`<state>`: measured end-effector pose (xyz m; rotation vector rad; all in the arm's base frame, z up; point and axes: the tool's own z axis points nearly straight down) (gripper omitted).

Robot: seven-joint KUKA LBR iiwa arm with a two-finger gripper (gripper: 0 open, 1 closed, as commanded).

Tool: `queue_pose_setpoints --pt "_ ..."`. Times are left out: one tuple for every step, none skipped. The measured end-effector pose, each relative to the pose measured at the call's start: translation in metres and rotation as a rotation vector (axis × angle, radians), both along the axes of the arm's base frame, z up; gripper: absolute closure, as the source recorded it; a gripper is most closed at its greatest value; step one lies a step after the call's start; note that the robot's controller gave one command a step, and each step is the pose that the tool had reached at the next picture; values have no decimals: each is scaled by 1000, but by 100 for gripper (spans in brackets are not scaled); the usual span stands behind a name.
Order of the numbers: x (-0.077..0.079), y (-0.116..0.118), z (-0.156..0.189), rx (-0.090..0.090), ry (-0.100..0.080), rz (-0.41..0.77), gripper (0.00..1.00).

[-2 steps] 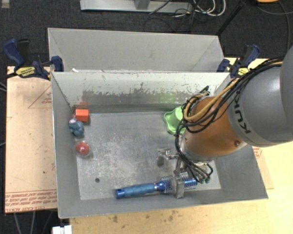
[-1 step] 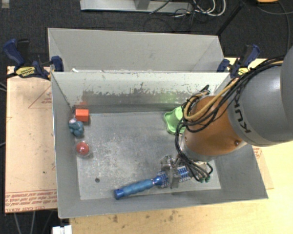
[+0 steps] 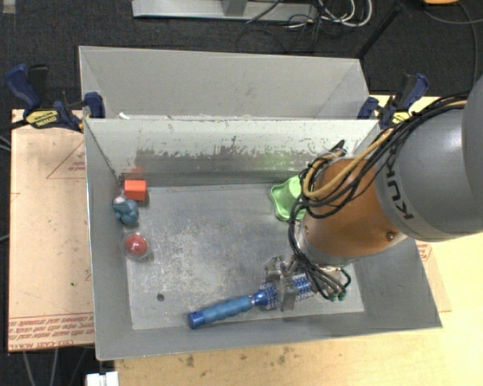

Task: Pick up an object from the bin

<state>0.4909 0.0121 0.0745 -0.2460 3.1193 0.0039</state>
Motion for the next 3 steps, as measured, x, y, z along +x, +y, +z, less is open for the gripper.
queue_pose_setpoints --pt "17 -39 125 -4 2 -28 100" --pt "13 -29 243 -1 1 -162 100" --pt "3 -19 146 -4 14 445 100"
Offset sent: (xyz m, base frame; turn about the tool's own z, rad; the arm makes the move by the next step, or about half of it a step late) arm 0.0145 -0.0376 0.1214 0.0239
